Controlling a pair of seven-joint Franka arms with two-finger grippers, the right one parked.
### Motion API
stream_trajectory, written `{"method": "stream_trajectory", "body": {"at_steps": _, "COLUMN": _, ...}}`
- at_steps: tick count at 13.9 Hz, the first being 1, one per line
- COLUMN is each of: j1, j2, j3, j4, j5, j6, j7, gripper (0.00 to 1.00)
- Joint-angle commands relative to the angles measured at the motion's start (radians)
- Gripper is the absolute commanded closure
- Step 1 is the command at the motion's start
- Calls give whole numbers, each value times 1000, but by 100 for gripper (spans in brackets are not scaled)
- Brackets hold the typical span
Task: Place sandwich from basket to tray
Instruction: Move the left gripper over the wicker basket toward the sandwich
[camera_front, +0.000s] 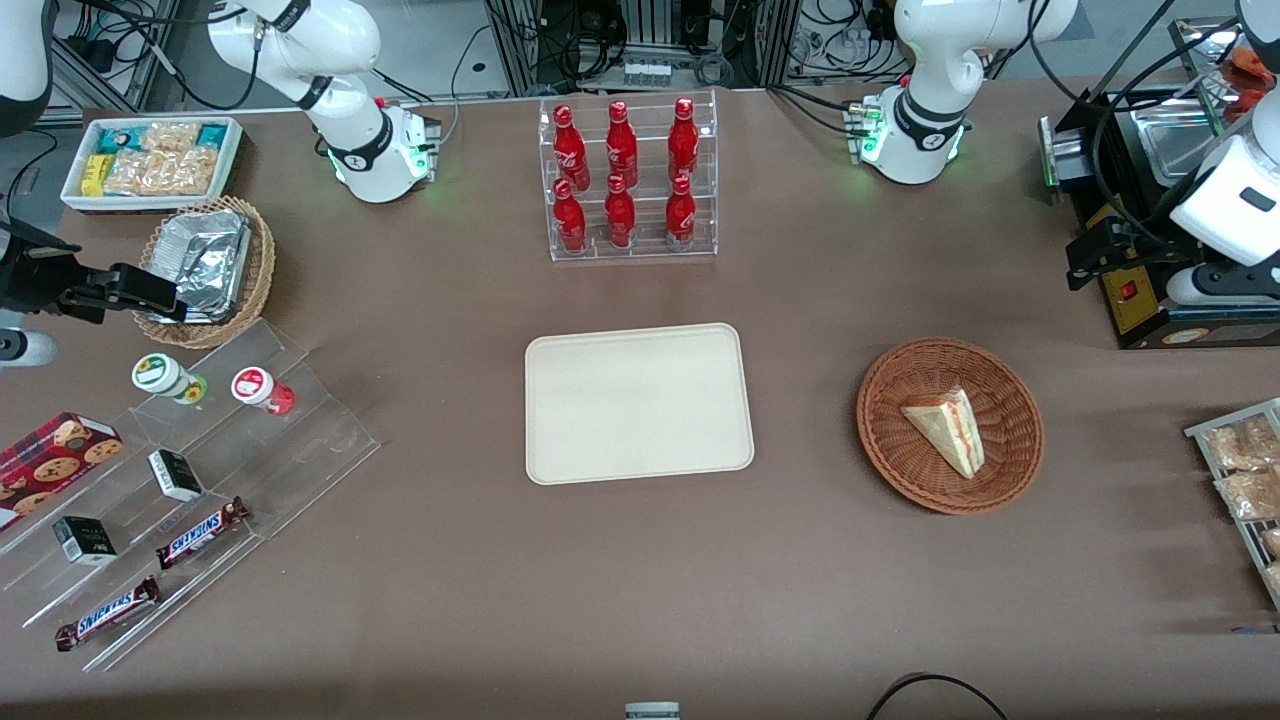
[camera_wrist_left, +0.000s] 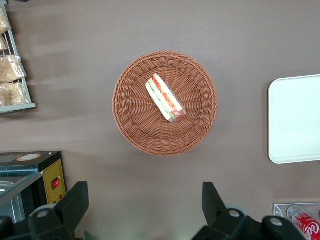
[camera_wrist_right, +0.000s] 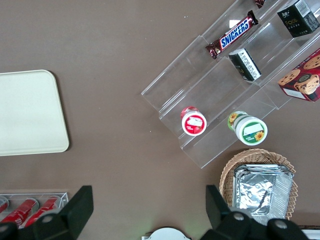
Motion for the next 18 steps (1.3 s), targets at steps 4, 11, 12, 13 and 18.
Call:
{"method": "stream_trajectory", "body": {"at_steps": 4, "j1": -13, "j2": 12, "j3": 11, "j4": -11, "j5": -4, "j6": 12, "j7": 8, "gripper": 0}}
{"method": "stream_trajectory", "body": {"at_steps": 11, "j1": -8, "j2": 72, "j3": -6, "j4": -245, "j5": -10, "j6": 296, "j7": -145, "gripper": 0}}
{"method": "stream_trajectory", "body": {"at_steps": 12, "j1": -8, "j2": 72, "j3": -10, "j4": -297, "j5": -10, "j6": 370, "j7": -187, "gripper": 0}}
{"method": "stream_trajectory", "body": {"at_steps": 13, "j1": -8, "j2": 77, "j3": -16, "j4": -341, "j5": -10, "j6": 439, "j7": -216, "gripper": 0}}
{"method": "stream_trajectory", "body": {"at_steps": 18, "j1": -12, "j2": 162, "j3": -27, "j4": -461, "j5": -10, "j6": 711, "j7": -454, "gripper": 0}}
